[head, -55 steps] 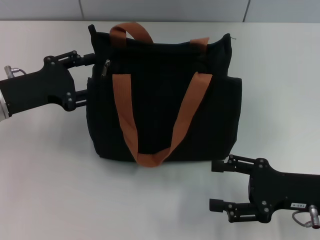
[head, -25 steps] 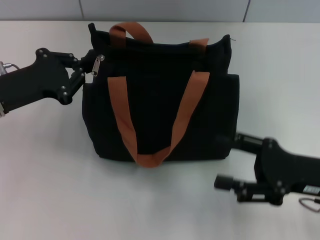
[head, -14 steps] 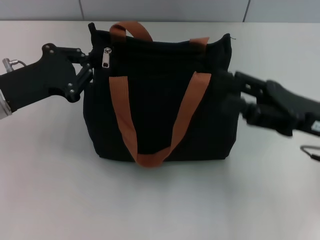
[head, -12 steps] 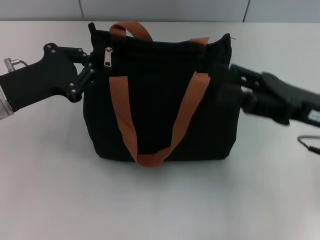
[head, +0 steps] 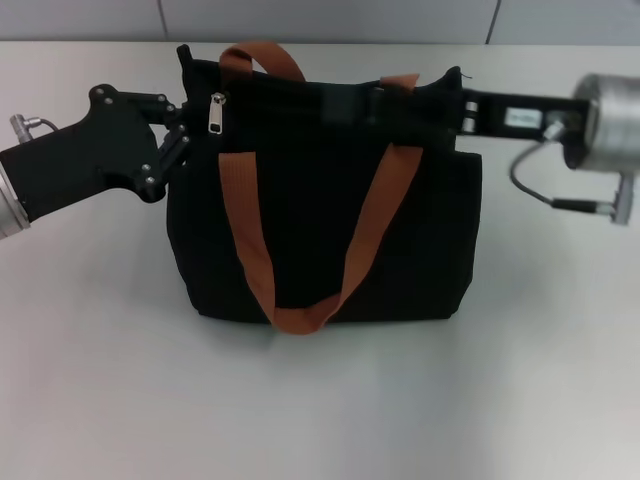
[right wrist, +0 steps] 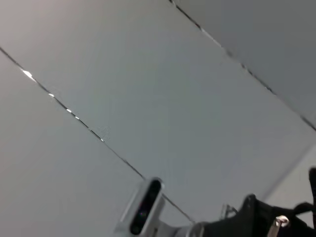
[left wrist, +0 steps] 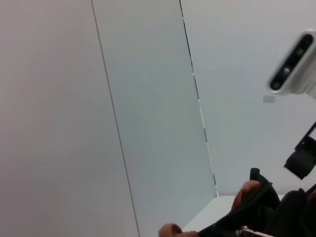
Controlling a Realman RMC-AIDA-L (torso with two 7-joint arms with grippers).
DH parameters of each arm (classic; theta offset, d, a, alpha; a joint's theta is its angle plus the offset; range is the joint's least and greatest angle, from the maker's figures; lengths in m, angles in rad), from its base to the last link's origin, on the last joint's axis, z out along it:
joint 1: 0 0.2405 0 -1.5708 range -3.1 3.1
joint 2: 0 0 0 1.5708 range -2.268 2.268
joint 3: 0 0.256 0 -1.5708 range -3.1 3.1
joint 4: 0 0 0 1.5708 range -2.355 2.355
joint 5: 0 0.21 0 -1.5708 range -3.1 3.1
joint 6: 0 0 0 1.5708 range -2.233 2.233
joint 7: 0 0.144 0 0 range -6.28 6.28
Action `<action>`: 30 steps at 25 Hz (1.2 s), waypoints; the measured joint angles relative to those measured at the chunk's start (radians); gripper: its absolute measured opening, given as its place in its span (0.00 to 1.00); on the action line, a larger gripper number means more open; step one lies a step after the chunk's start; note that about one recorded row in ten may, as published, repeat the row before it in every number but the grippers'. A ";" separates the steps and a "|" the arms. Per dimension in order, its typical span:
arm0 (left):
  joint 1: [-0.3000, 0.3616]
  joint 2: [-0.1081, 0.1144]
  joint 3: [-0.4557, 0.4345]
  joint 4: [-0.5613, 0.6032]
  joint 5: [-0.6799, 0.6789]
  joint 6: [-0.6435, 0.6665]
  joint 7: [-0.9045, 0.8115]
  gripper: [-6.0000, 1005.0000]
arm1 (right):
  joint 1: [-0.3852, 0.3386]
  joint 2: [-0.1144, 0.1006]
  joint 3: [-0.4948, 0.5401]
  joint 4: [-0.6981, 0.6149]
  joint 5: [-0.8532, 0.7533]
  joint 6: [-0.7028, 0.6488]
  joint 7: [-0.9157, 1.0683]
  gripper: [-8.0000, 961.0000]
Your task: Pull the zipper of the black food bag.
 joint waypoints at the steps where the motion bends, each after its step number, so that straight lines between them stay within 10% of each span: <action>1: 0.001 0.000 0.000 0.000 0.000 -0.001 0.002 0.04 | 0.015 -0.003 -0.021 -0.007 0.000 0.015 0.038 0.86; 12: 0.005 -0.001 0.001 -0.001 0.000 -0.004 0.009 0.04 | 0.170 -0.020 -0.109 -0.053 -0.084 0.152 0.425 0.86; 30: 0.006 -0.001 0.008 -0.001 0.000 -0.010 0.024 0.04 | 0.220 0.008 -0.155 -0.043 -0.102 0.228 0.485 0.86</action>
